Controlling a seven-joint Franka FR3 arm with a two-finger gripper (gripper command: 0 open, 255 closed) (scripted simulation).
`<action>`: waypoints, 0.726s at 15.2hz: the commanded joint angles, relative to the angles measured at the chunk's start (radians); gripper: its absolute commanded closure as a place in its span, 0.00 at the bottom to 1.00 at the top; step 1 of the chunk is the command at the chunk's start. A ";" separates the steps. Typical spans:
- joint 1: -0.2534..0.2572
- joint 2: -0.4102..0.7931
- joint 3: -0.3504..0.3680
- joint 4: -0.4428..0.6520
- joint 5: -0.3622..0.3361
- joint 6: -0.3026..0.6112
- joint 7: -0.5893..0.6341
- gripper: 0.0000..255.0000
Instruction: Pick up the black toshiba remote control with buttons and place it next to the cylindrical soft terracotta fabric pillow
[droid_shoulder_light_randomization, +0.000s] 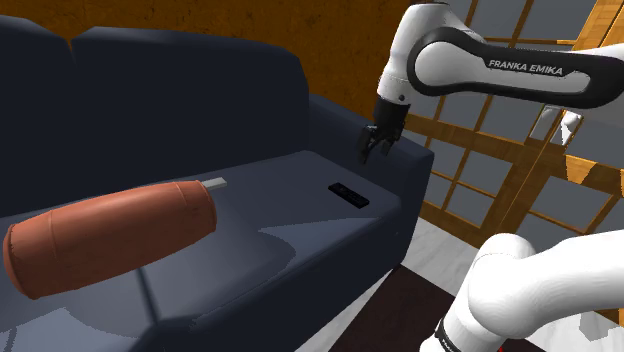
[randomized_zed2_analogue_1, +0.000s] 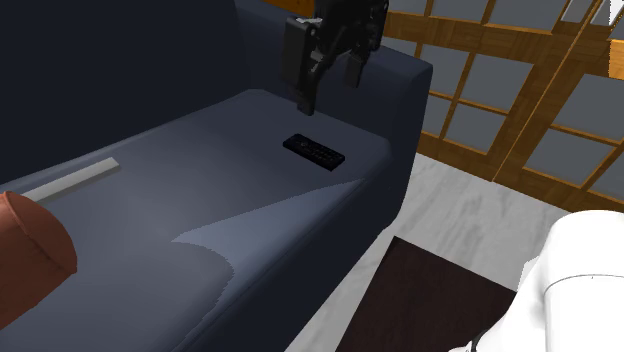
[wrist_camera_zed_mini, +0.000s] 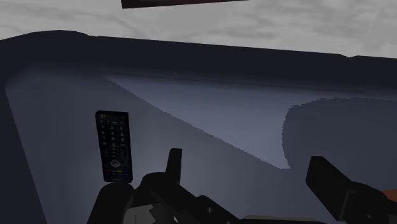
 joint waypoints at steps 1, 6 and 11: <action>0.000 0.000 0.000 0.000 0.000 0.000 0.000 0.00; -0.018 0.088 -0.084 -0.044 -0.031 0.130 -0.081 0.00; -0.031 0.208 -0.168 -0.055 -0.047 0.258 -0.164 0.00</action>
